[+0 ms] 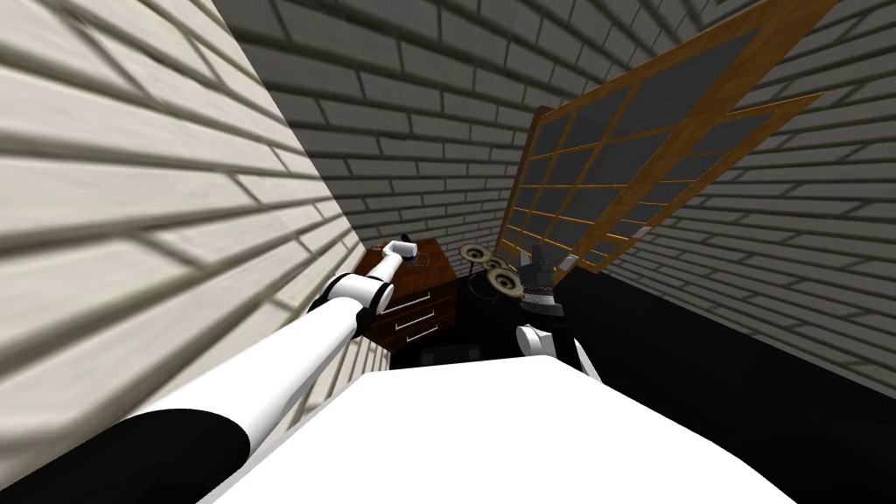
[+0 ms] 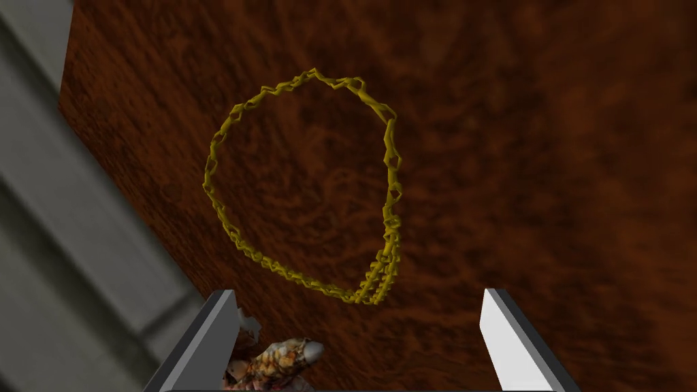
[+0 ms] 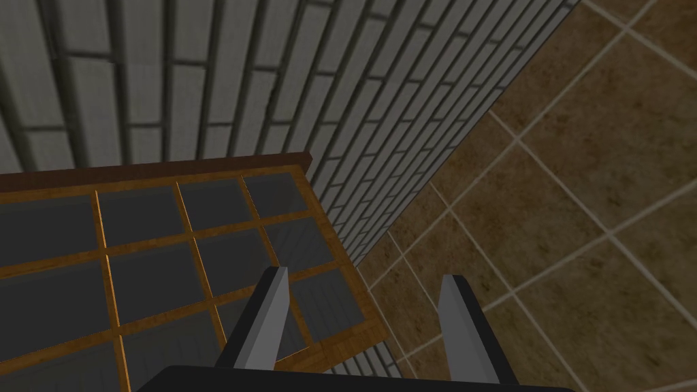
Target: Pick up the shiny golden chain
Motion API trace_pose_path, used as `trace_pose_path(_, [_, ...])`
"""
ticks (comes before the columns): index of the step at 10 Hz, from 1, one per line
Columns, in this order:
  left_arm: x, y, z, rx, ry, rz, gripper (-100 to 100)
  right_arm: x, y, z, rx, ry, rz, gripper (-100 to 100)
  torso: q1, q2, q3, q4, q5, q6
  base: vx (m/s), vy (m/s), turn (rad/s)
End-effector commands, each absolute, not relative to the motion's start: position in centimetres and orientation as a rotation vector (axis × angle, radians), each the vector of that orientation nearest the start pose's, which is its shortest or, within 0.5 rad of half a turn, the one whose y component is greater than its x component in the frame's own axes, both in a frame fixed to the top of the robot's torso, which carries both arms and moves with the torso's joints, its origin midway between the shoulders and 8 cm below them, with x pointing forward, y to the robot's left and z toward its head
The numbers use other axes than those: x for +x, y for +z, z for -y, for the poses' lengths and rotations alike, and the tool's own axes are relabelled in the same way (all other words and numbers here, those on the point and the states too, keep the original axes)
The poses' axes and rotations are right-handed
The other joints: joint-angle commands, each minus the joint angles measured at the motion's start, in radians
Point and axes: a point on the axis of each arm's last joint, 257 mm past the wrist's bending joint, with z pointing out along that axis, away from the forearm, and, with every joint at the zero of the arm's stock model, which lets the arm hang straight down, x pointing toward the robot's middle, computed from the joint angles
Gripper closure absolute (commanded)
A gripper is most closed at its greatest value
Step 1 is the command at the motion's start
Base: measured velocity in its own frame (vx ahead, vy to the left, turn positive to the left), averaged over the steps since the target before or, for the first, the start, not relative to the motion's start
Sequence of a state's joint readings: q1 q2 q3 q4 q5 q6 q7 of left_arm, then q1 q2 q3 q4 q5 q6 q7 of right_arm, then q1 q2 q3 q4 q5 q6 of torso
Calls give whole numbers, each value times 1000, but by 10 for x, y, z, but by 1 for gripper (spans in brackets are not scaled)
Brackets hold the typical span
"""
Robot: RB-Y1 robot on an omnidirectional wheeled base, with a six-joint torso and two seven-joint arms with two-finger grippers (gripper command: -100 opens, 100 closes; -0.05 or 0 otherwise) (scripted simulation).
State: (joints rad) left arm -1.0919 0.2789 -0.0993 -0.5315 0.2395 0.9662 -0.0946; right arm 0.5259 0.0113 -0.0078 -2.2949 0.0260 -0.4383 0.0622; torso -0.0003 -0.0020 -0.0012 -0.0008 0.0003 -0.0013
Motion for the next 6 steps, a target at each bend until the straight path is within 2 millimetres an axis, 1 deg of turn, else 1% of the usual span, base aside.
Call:
trace_pose_path(1, [659,-260,-237,-1594,-402,-2053,-100,349,11,285,680,1194,-681,0,0,0,0,0,0,0,27,4,-65])
trace_pose_path(2, [655,-263,-241,-1616,-383,-2062,-100,349,11,285,680,1194,-681,0,0,0,0,0,0,0,36,1,-161])
trace_pose_path(3, [653,-265,-241,-1620,-379,-2063,-100,349,11,285,680,1194,-681,0,0,0,0,0,0,1,25,6,-54])
trace_pose_path(4, [648,-269,-245,-1644,-358,-2072,-100,349,11,285,680,1194,-681,0,0,0,0,0,0,0,22,5,-63])
trace_pose_path(5, [639,-280,-251,-1680,-324,-2086,-100,349,11,285,680,1194,-681,0,0,0,0,0,0,0,41,14,-168])
trace_pose_path(6, [639,-280,-251,-1680,-324,-2086,-100,349,11,285,680,1194,-681,0,0,-1,0,0,0,1,41,15,-49])
